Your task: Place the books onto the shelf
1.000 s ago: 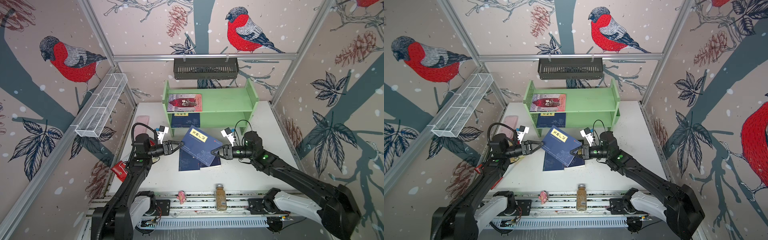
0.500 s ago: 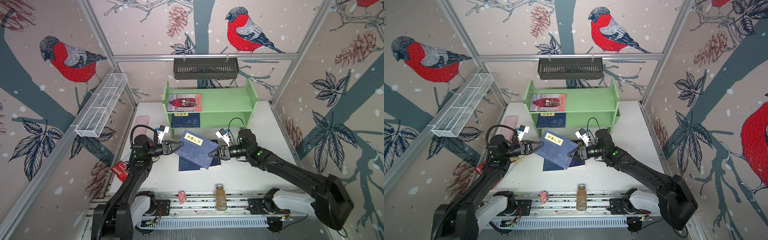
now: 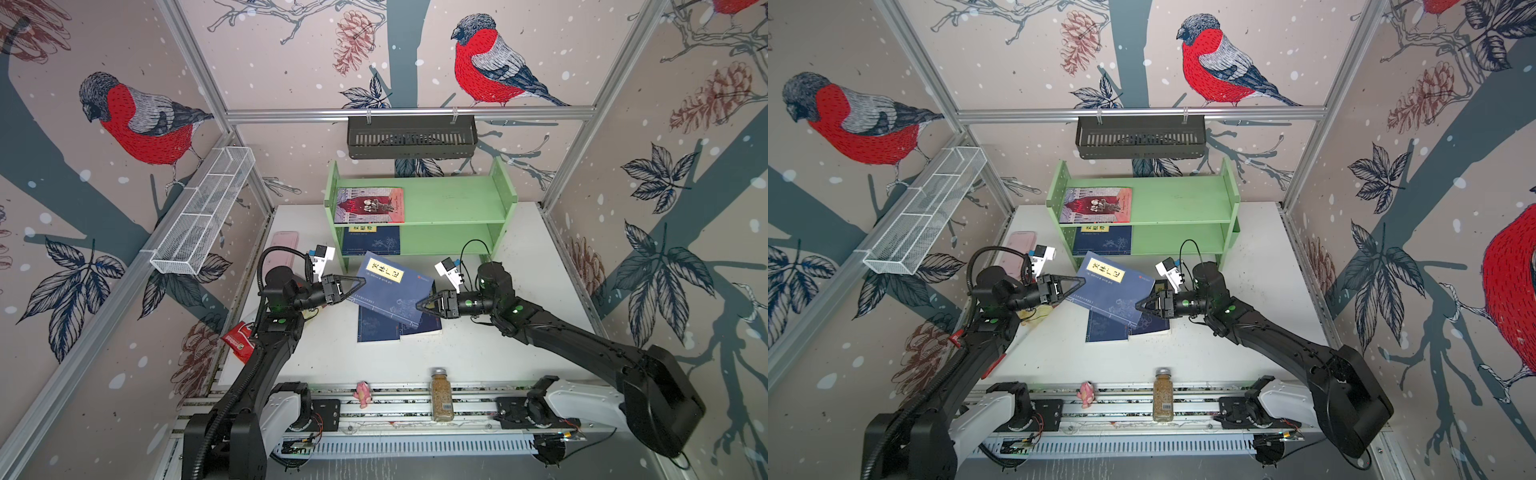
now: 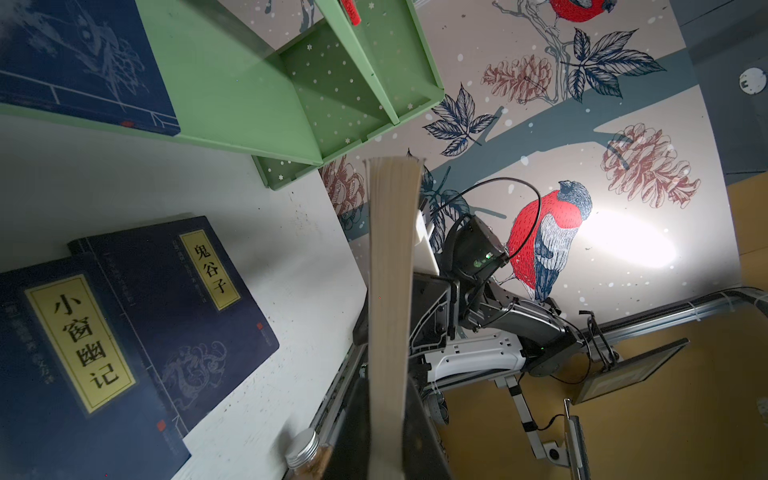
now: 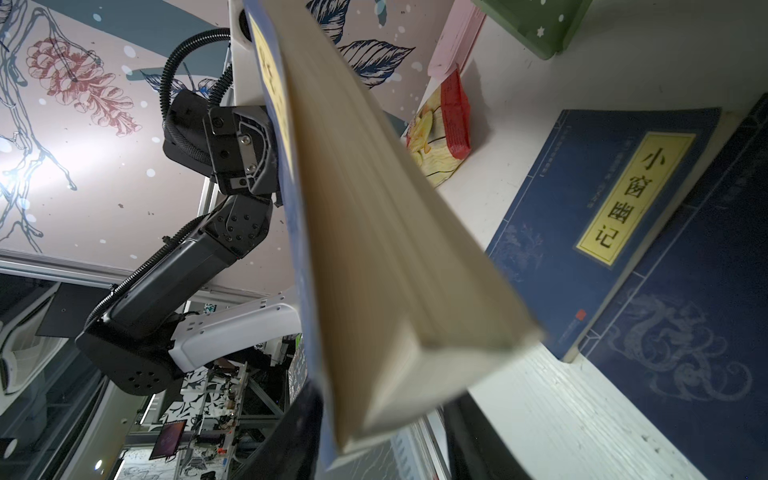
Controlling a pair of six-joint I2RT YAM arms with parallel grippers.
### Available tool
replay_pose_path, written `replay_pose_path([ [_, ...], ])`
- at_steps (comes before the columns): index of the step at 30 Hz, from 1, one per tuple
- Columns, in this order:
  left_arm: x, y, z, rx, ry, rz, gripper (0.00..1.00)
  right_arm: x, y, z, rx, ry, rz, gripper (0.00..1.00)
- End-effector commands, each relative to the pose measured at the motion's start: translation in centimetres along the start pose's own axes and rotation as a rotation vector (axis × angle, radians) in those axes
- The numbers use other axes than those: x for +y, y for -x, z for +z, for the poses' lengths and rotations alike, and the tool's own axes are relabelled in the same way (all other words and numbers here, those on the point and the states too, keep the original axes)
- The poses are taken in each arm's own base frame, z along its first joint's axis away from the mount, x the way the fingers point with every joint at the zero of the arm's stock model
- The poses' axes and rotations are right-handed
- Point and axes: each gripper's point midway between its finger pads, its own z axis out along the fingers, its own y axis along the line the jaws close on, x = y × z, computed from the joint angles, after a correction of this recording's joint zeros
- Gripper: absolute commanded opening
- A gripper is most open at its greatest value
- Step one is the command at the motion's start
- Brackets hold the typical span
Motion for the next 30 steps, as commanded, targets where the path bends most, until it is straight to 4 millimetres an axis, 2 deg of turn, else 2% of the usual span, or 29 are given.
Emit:
replay_pose_path([
  [1, -0.8, 1.3, 0.1, -0.014, -0.017, 0.037, 0.0, 1.0, 1.8, 0.0, -0.105, 0.042, -0.023, 0.51],
  [8, 0.4, 2.0, 0.2, -0.04, 0.001, -0.019, 0.0, 1.5, 2.3, 0.4, -0.189, 0.106, -0.01, 0.52],
  [11, 1.0, 2.1, -0.1, -0.062, 0.018, -0.027, 0.0, 0.9, 2.2, 1.0, -0.201, 0.112, 0.01, 0.52],
  [14, 1.7, 2.4, -0.6, -0.094, 0.042, -0.038, 0.0, 1.2, 2.2, 1.3, -0.208, 0.131, 0.012, 0.49],
  [27, 3.8, 2.6, -1.4, -0.15, 0.103, -0.071, 0.0, 1.1, 3.0, 3.1, -0.194, 0.169, 0.016, 0.09],
  [30, 4.7, 2.8, -1.7, -0.164, 0.132, -0.091, 0.0, 1.0, 3.5, 3.4, -0.193, 0.168, 0.013, 0.04],
])
